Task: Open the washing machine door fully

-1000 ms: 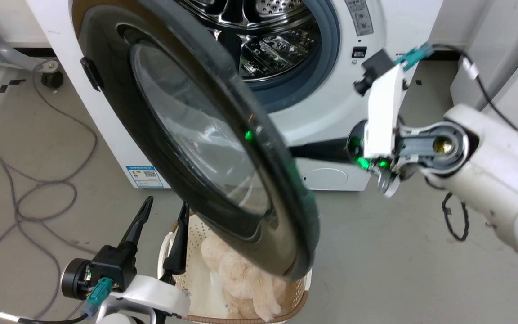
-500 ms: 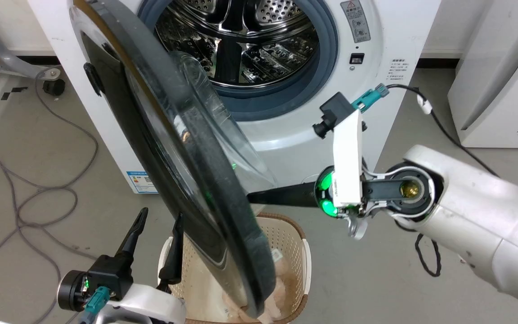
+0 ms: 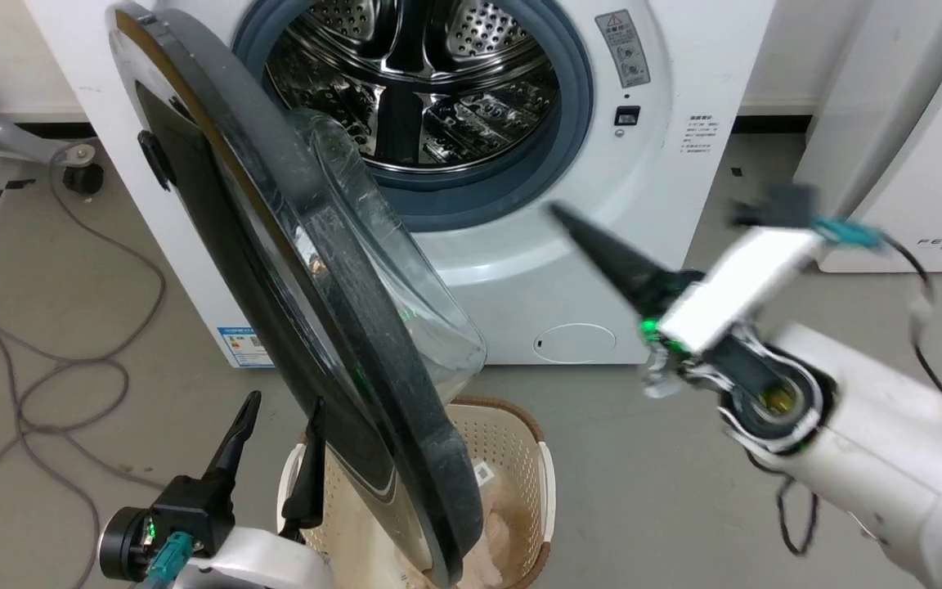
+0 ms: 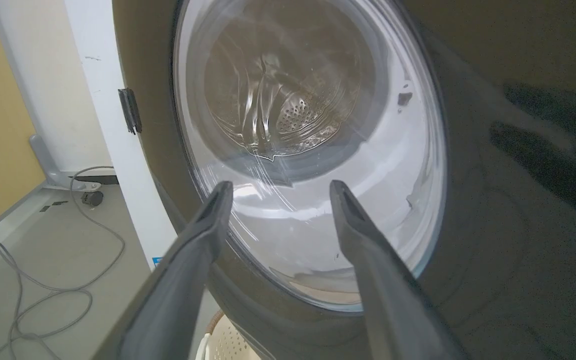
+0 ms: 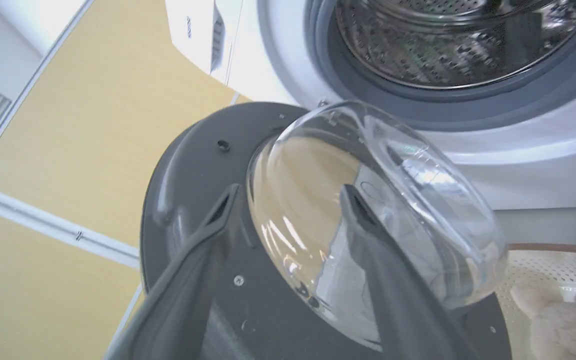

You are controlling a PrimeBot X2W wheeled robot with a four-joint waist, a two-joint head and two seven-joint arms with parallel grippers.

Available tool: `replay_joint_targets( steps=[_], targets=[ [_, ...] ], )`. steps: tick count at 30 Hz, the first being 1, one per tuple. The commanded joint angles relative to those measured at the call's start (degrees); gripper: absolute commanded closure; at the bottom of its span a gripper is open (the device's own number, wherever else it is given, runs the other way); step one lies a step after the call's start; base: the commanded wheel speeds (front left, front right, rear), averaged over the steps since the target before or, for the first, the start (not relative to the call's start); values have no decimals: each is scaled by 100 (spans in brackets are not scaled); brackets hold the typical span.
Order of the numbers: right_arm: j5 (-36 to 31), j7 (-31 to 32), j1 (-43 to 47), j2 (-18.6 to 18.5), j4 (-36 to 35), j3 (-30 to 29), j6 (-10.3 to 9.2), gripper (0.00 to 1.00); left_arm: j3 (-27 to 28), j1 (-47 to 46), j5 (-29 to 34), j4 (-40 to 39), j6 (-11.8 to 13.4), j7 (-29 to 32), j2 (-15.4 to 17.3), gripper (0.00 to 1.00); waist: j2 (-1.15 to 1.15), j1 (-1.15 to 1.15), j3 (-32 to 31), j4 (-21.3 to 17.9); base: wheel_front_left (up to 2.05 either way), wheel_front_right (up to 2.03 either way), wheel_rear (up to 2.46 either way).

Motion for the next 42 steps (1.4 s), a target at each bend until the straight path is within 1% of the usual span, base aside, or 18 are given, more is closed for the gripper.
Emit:
replay_joint_targets(
  steps=[1,3,4,6,8,12,15,18,21,23,26,29,32,34,36,42],
  targets=[
    [-41,-398,301,-118,11,-103,6,0,20,80,48,19,29,-30,-13,0,0,0,-22,0,0,0,0],
    [-163,-643,609,-285,91,-381,6,0,48,104,48,27,39,-30,-16,0,0,0,-53,-4,0,0,0],
    [-270,-666,800,-350,195,-663,6,0,58,120,49,36,42,-30,-18,0,0,0,-75,-2,0,0,0],
    [-724,-673,1270,-355,526,-1557,6,0,91,147,51,41,57,-30,-20,0,0,0,-105,-5,0,0,0],
    [-1401,-674,1800,-220,765,-2440,6,0,117,174,51,47,61,-30,-22,0,0,0,-142,-3,0,0,0],
    [-2974,-676,2908,263,749,-4182,6,0,166,215,55,40,74,-30,-26,0,0,0,-185,-1,0,0,0],
    [-4106,-676,3753,756,385,-5324,6,0,202,236,50,41,75,-30,-28,0,0,0,-199,0,0,0,0],
    [-5408,-677,4474,1178,-144,-6197,6,0,227,241,49,40,72,-30,-30,0,0,0,-191,-5,0,0,0],
    [-6844,-677,5016,1570,-748,-6821,6,0,253,241,52,41,68,-30,-32,0,0,0,-176,-17,0,0,0],
    [-7760,-677,5292,1840,-1133,-7107,6,0,261,238,56,42,65,-30,-33,0,0,0,-171,-17,0,0,0],
    [-9152,-563,5546,2106,-1753,-7395,6,0,280,229,63,44,62,-30,-35,0,0,0,-155,-23,0,0,0],
    [-10204,-301,5713,2249,-2305,-7429,6,0,299,211,70,50,58,-30,-36,0,0,0,-138,-18,0,0,0],
    [-10930,-76,5871,2298,-2644,-7272,6,0,319,203,81,60,53,-30,-35,0,0,0,-138,-14,0,0,0],
    [-11296,43,5982,2310,-2744,-7113,6,0,327,202,97,66,51,-30,-33,0,0,0,-135,-10,0,0,0],
    [-11424,126,6090,2314,-2736,-7012,6,0,329,197,110,71,49,-30,-34,0,0,0,-135,-3,0,0,0],
    [-11371,185,6264,2316,-2523,-6964,6,0,324,197,128,109,39,-30,-34,0,0,0,-157,16,0,0,0]
  ],
)
